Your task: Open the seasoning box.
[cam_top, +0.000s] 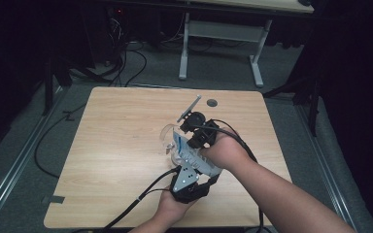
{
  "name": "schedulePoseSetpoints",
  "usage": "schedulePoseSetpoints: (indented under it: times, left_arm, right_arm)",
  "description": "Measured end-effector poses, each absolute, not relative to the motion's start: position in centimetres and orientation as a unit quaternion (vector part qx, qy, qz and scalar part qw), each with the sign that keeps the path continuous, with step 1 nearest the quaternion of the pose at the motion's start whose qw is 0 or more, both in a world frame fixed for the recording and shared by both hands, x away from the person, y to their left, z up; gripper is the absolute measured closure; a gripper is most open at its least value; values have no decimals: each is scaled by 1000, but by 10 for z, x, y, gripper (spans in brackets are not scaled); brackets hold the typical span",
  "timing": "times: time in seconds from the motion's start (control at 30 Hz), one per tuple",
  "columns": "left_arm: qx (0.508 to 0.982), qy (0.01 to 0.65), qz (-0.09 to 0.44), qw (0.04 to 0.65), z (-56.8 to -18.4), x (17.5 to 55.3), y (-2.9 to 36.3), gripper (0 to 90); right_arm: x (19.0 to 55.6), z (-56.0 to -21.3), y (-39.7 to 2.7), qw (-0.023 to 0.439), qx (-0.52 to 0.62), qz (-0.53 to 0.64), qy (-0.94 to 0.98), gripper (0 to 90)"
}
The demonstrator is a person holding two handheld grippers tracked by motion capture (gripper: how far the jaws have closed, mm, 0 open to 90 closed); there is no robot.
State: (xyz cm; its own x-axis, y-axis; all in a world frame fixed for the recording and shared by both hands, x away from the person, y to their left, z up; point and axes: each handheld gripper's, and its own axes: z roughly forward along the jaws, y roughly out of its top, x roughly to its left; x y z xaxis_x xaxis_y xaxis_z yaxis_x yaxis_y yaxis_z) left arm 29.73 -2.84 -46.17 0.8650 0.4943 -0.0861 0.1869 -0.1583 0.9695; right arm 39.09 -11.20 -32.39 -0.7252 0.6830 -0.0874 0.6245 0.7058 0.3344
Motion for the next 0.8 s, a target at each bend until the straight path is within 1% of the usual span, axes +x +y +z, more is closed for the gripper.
schedulePoseSetpoints:
  times: [0.8]
  left_arm:
    - [749, 227, 126, 609, -462, 297, -29, 594]
  right_arm:
    - [391, -325, -112, 102, 354, 145, 918, 898]
